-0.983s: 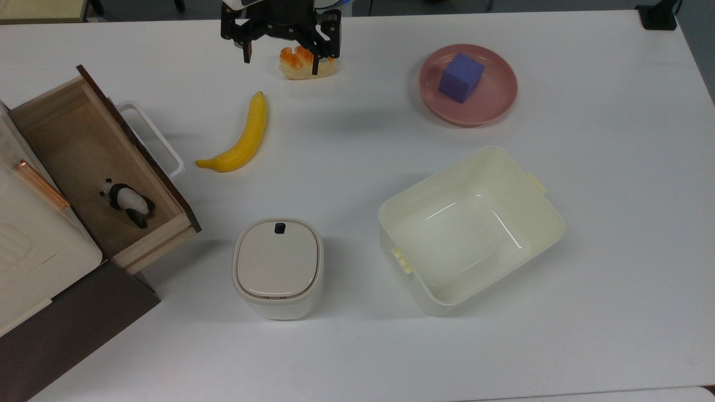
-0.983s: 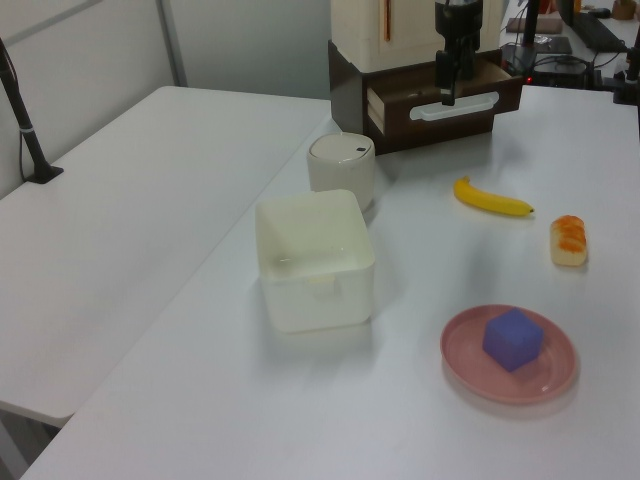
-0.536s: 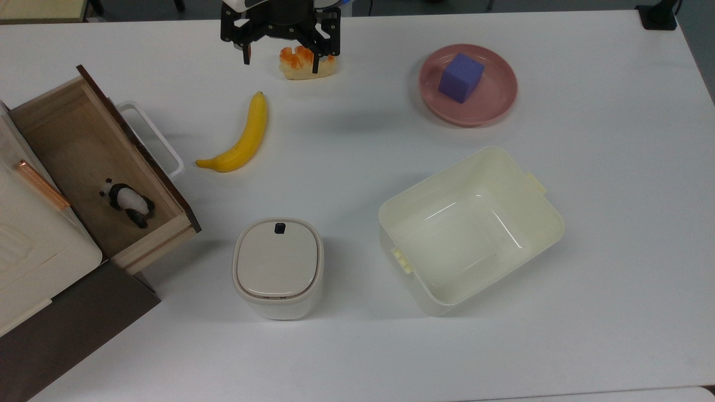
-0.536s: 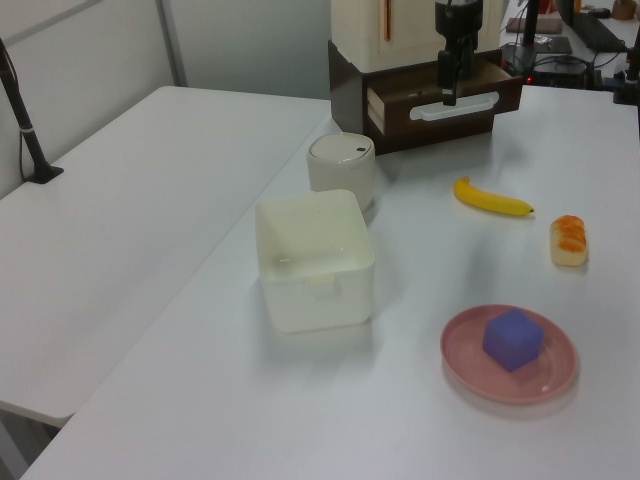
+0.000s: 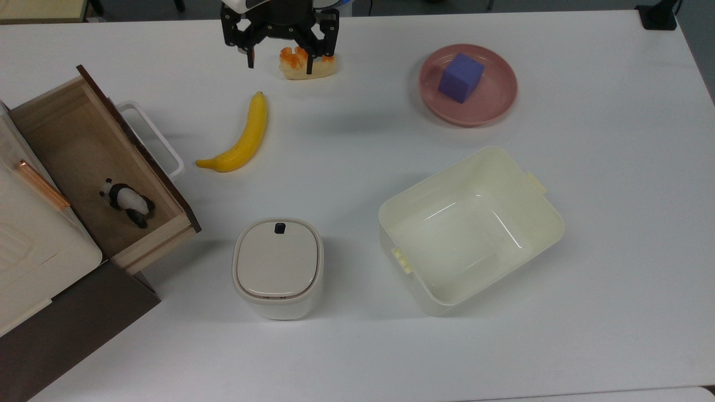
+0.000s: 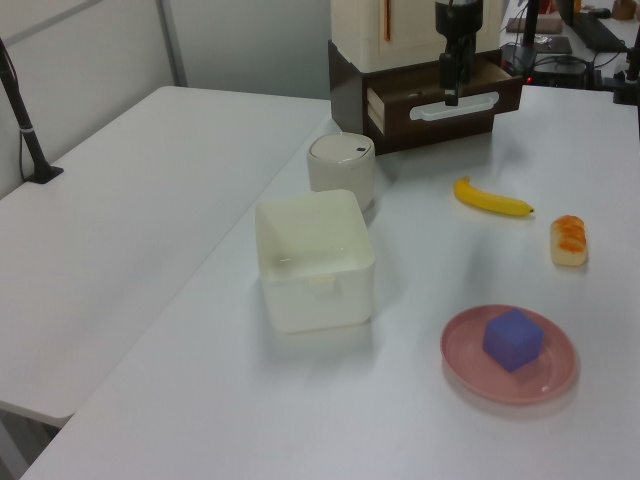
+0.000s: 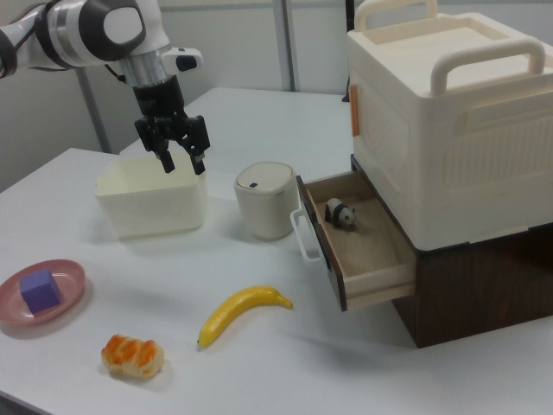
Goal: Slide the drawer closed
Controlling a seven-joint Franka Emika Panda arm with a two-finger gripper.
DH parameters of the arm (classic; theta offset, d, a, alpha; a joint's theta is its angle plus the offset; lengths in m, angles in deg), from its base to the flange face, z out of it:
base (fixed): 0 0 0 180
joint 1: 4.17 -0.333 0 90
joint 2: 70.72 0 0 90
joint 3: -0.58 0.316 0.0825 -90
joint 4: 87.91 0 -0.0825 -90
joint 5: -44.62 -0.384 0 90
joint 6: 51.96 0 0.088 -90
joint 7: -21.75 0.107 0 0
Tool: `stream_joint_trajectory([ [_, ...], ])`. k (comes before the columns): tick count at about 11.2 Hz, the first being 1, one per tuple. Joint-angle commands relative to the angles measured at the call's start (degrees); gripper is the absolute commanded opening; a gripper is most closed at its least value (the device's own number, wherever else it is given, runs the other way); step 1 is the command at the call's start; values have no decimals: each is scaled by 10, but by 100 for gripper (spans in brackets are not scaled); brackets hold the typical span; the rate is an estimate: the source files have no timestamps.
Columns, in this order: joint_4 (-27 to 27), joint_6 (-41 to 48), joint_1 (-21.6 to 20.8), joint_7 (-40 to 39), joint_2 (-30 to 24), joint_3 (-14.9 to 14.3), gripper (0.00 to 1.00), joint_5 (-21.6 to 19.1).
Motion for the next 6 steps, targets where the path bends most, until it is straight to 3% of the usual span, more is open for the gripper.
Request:
stream_joint_trajectory([
  [1, 6, 5, -6, -28, -8, -9, 34, -15],
  [4, 6, 3, -5, -30, -7, -9, 1, -32],
  [6, 6, 3, -5, -27, -5, -10, 0, -33],
])
